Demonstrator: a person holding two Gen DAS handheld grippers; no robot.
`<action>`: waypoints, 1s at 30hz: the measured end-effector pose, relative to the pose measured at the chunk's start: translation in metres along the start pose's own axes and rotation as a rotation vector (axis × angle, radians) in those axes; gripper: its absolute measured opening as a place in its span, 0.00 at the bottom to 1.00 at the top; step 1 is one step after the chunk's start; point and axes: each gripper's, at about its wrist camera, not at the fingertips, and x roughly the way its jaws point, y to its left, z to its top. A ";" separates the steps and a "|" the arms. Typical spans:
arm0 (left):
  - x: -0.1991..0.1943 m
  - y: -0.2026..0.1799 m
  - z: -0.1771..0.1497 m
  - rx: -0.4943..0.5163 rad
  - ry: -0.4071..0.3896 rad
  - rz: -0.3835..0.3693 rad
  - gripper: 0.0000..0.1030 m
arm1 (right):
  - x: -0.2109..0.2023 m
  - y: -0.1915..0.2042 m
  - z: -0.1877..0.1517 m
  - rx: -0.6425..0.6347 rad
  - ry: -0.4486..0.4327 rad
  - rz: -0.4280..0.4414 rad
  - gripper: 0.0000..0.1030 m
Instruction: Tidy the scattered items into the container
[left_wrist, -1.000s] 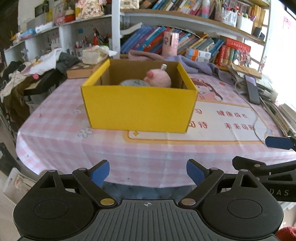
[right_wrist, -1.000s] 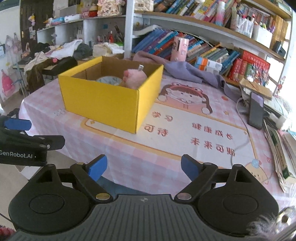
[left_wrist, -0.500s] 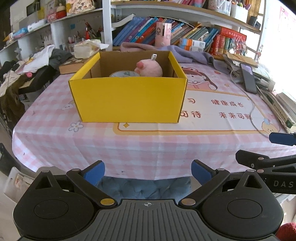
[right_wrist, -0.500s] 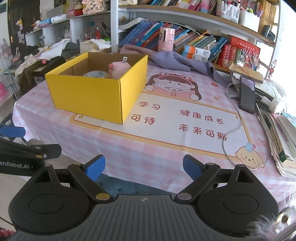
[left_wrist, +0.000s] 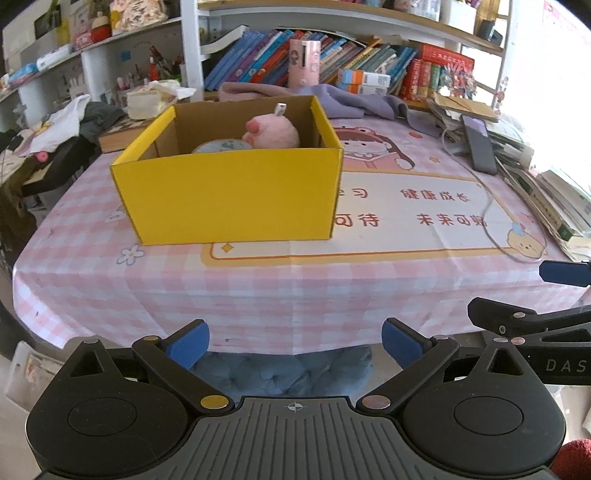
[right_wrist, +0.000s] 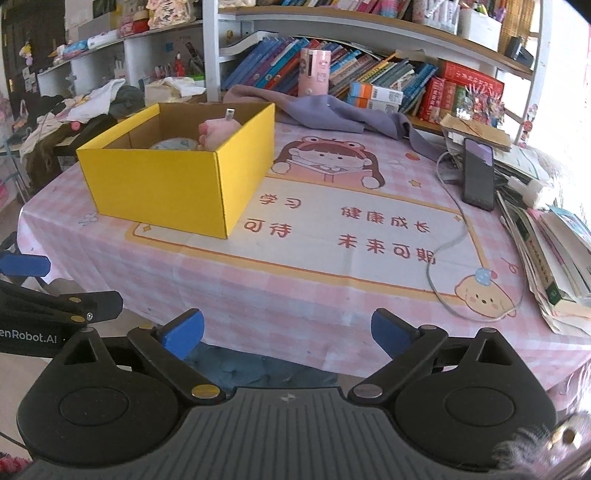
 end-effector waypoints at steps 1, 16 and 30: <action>0.001 -0.002 0.000 0.006 0.001 -0.003 0.98 | -0.001 -0.001 -0.001 0.005 0.000 -0.005 0.95; 0.003 -0.019 0.001 0.051 0.014 -0.040 0.98 | -0.012 -0.017 -0.010 0.069 0.005 -0.050 0.96; 0.003 -0.016 0.000 0.034 0.013 -0.042 0.98 | -0.011 -0.016 -0.009 0.062 0.009 -0.043 0.96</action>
